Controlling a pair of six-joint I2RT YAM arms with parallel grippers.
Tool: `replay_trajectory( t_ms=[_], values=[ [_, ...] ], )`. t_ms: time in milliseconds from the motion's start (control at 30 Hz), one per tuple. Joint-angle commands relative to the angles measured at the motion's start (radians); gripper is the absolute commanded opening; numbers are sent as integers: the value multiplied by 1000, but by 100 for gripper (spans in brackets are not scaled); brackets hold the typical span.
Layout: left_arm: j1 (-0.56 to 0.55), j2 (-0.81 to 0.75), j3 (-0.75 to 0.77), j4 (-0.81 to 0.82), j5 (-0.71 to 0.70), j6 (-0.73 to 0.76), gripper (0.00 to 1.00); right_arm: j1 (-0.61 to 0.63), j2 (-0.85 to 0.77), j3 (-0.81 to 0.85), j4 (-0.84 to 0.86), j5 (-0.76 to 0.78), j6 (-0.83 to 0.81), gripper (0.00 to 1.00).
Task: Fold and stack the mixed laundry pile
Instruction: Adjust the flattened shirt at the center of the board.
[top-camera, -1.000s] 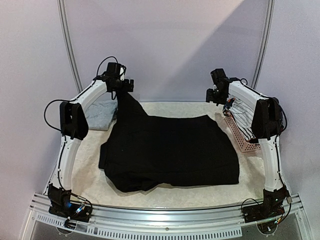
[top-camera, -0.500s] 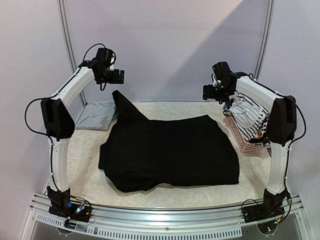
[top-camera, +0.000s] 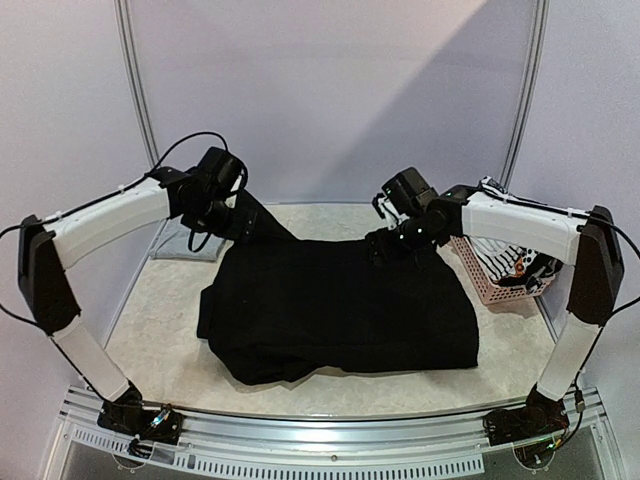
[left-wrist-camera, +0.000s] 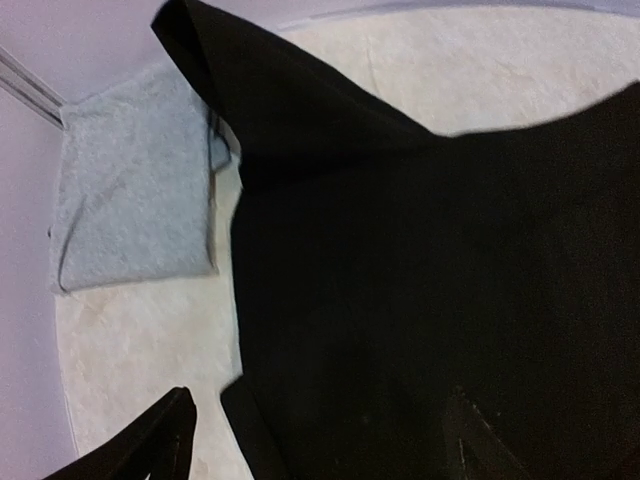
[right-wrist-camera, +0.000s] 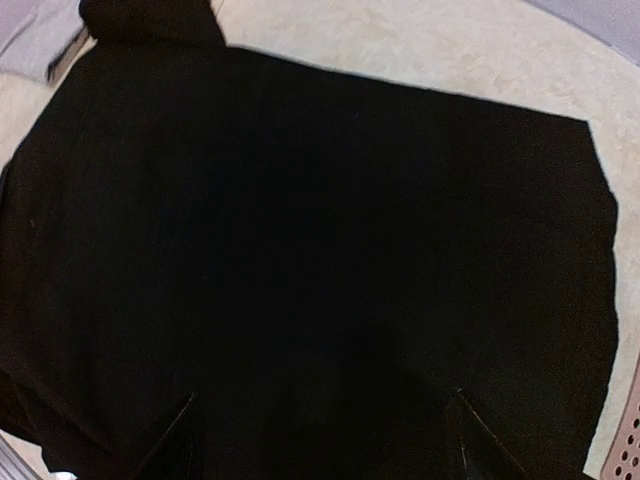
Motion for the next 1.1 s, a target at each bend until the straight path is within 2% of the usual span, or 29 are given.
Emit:
replay_trajectory(
  t_ms=[0, 200, 467, 600, 733, 1067],
  values=[
    [-100, -162, -237, 119, -23, -118, 86, 76, -26, -82, 49, -2, 11, 81],
    [-299, -318, -413, 102, -60, -152, 79, 218, -73, -211, 107, -1, -21, 80],
    [-514, -441, -571, 110, 6, -152, 72, 338, -149, -367, 152, 14, -21, 75],
    [-635, -380, -601, 171, 42, -145, 72, 338, -173, -394, 154, 105, 39, 75],
    [-732, -278, -559, 185, 25, -145, 72, 310, -169, -383, 140, 184, 117, 75],
    [-785, -90, -510, 172, 14, -199, 72, 232, -170, -415, 159, 187, 195, 75]
  ],
)
